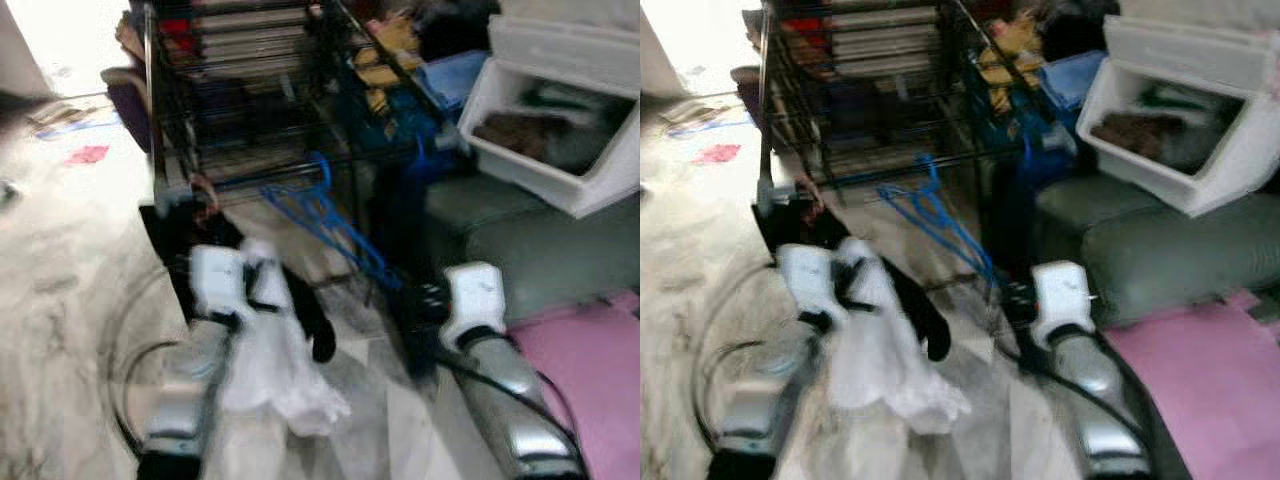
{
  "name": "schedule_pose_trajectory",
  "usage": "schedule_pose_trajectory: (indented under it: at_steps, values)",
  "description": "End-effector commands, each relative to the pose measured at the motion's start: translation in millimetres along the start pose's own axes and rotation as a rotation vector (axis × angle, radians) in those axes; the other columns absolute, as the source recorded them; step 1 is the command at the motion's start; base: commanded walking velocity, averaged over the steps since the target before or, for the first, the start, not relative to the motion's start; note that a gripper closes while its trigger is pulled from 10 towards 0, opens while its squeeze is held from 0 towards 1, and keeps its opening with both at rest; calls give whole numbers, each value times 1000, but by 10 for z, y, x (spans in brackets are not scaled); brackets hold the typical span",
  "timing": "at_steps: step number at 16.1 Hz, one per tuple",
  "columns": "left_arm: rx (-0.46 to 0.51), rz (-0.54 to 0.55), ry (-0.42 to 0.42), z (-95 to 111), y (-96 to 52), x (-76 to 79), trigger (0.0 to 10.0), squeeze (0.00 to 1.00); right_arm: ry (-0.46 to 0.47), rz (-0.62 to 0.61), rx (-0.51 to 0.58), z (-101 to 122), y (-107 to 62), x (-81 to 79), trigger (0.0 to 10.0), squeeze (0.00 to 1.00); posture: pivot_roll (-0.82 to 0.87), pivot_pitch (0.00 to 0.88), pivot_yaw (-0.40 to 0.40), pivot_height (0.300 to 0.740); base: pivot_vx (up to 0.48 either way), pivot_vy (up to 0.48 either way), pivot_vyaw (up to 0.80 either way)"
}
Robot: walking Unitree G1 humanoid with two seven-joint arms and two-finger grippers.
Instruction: Hang hanger
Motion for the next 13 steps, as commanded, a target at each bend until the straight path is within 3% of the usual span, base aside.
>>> schedule_pose_trajectory:
  at_steps: [1, 6, 10, 13]
  values:
    - [36, 24, 17, 105, -10, -112, 10000, 0, 7, 28, 27, 64, 28, -102, 10000, 0, -27, 35, 4, 740, 401, 262, 0]
    - [29, 14, 17, 108, -25, -94, 10000, 0, -47, 21, 40, 46, 32, -117, 10000, 0, -24, 41, 5, 740, 303, 366, 0]
    - [40, 6, 7, 117, -30, -79, 10000, 0, -22, 48, 27, 24, 15, -112, 10000, 0, -26, 46, 5, 740, 193, 382, 0]
    - [36, -20, -14, 113, -40, -33, 10000, 0, -19, 81, 0, -18, -24, -167, 10000, 0, -28, 49, 4, 740, 0, 0, 0]
Point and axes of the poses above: a point about 5 cm out from each wrist's last joint towards the gripper, its own y axis pointing out of the wrist towards the gripper, its own z axis along the axis of the wrist's last joint, x = y × z, the point moved 2 cm from there along y, pointing out of the wrist towards the gripper, and after that the axes turned 7 degrees about y, right-handed, at the moved point
